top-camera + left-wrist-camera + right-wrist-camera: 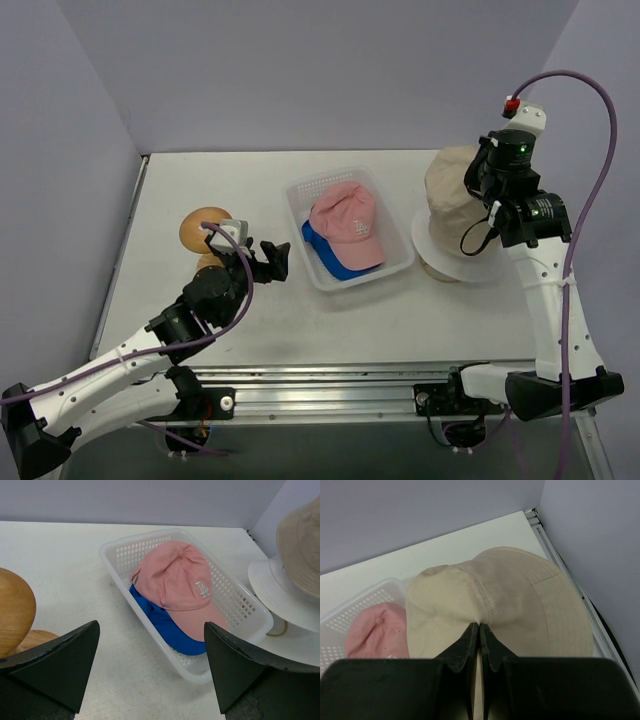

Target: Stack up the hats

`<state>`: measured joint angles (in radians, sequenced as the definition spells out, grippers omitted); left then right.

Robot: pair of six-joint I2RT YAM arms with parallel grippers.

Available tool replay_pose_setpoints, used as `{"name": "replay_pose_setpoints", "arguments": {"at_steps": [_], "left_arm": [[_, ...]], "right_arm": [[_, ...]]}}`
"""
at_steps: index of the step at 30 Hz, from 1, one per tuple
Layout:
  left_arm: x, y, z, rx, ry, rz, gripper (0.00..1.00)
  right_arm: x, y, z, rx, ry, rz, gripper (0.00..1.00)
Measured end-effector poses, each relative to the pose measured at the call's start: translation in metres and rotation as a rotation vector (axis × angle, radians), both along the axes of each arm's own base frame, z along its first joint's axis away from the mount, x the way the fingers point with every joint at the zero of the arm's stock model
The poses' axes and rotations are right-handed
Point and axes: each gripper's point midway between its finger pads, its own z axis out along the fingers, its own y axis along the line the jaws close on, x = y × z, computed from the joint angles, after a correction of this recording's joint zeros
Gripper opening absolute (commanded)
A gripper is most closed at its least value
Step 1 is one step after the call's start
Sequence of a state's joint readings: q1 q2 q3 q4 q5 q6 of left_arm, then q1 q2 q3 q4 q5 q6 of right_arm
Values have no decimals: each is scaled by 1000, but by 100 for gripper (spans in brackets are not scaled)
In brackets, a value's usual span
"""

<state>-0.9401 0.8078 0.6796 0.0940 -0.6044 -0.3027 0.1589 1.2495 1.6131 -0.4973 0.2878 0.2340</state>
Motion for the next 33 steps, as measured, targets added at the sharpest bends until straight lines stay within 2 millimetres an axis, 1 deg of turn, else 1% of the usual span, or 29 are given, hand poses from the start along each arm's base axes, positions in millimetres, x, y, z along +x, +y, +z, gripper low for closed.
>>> {"name": "replay_pose_setpoints", "arguments": {"at_steps": [5, 11, 17, 20, 23, 25, 29, 33], "left_arm": [[-1, -1, 1, -3, -1, -6, 94], [-1, 0, 2, -7, -4, -7, 94], [-2, 1, 4, -11, -7, -8, 94], [-2, 0, 3, -10, -7, -8, 94], [-2, 0, 4, -11, -7, -8, 94], [-2, 0, 3, -10, -6, -8, 94], [-2, 0, 3, -11, -6, -11, 94], [-3, -3, 2, -6, -3, -26, 94]], "right_arm": [[-1, -16, -24, 2, 53, -47, 0], [-6, -34, -40, 21, 74, -106, 0], [-5, -53, -45, 43, 71, -171, 0], [-3, -68, -47, 57, 72, -217, 0], [-2, -82, -53, 75, 82, -267, 0], [-2, -88, -56, 88, 80, -290, 0], [-4, -95, -72, 104, 96, -320, 7], [-5, -103, -86, 120, 120, -337, 10]]}}
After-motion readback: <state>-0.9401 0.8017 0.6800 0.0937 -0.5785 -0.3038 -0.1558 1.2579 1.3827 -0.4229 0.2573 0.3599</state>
